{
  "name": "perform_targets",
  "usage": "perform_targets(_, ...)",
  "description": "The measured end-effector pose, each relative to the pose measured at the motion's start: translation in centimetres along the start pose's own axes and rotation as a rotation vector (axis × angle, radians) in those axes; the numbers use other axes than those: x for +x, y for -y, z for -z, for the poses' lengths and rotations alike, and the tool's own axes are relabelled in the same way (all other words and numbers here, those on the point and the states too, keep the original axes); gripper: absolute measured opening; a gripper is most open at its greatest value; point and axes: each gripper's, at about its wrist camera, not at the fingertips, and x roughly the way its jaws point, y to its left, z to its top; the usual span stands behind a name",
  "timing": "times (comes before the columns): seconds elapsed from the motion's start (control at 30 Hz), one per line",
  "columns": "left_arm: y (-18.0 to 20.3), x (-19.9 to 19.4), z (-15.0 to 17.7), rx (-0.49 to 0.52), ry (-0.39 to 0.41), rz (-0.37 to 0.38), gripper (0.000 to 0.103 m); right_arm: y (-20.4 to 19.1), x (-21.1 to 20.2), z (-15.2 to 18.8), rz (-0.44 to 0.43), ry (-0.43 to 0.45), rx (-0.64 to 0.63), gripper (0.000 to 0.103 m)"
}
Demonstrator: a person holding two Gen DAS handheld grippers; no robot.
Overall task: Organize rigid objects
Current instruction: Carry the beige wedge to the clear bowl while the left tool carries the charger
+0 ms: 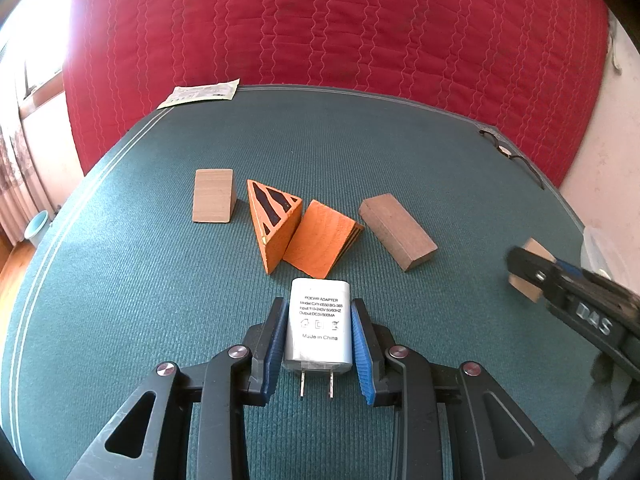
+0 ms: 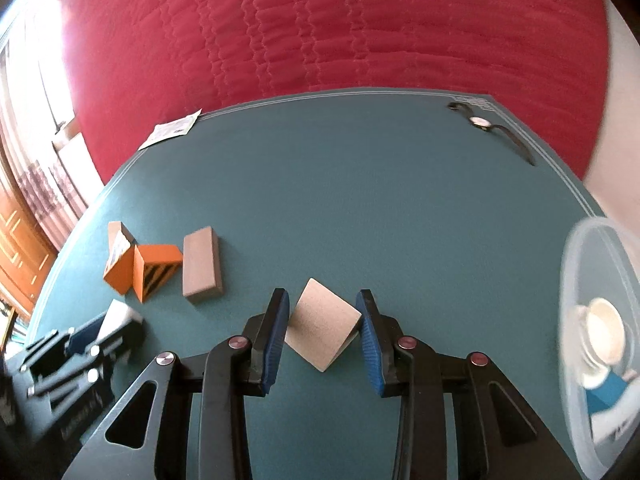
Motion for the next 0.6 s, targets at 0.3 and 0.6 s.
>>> perform_targets(0.3, -0.2, -0.4, 0.2, -0.032, -0.010, 0.064, 0.032, 3.1, -4.5, 1.7, 0.043, 0.055, 0.029, 0.036)
perform_targets(0.6, 1.1, -1.0, 0.7, -0.038, -0.021, 0.079, 0.032, 6.4, -7.3, 3.3, 0.087, 0.084, 0.068, 0.036)
